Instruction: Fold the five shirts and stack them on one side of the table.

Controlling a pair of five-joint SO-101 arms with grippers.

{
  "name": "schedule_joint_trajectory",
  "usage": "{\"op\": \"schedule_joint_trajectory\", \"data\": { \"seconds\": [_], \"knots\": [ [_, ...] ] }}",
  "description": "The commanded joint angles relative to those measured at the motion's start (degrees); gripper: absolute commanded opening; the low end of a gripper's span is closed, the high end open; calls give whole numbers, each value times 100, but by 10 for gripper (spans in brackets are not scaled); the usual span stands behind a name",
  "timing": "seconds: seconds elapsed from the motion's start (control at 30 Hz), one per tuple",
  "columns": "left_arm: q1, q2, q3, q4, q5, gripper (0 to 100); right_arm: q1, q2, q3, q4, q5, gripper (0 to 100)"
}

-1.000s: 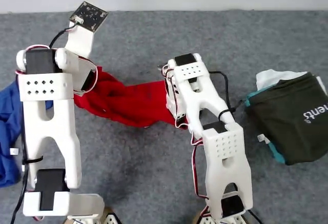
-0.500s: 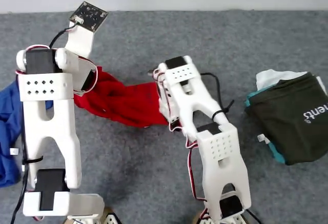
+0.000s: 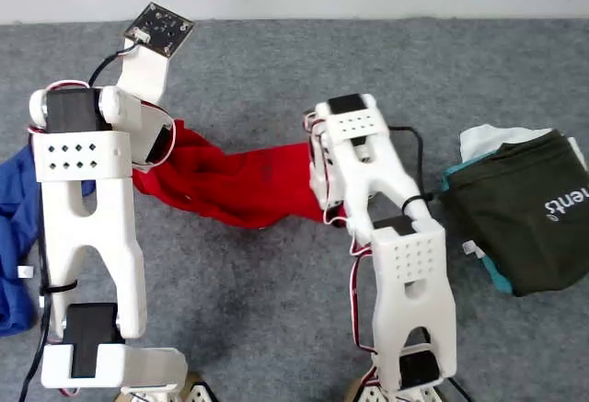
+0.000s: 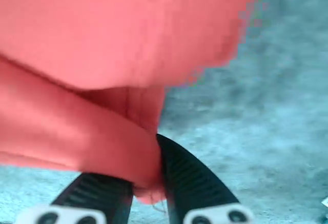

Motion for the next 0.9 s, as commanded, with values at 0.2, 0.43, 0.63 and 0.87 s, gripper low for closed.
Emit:
{"op": "schedule_joint_trajectory", "data": {
  "seconds": [0.2, 0.43, 0.63, 0.87],
  "knots": [
    [35, -255, -22, 53, 62, 12, 470, -1367, -1231, 251, 527, 9],
    [35, -255, -22, 53, 62, 12, 400, -2659, -1240, 251, 1020, 9],
    [35, -255, -22, 53, 62, 12, 198, -2879, -387, 251, 1037, 28],
    [35, -255, -22, 53, 62, 12, -215, -2703, 202, 233, 1037, 12]
  ]
}}
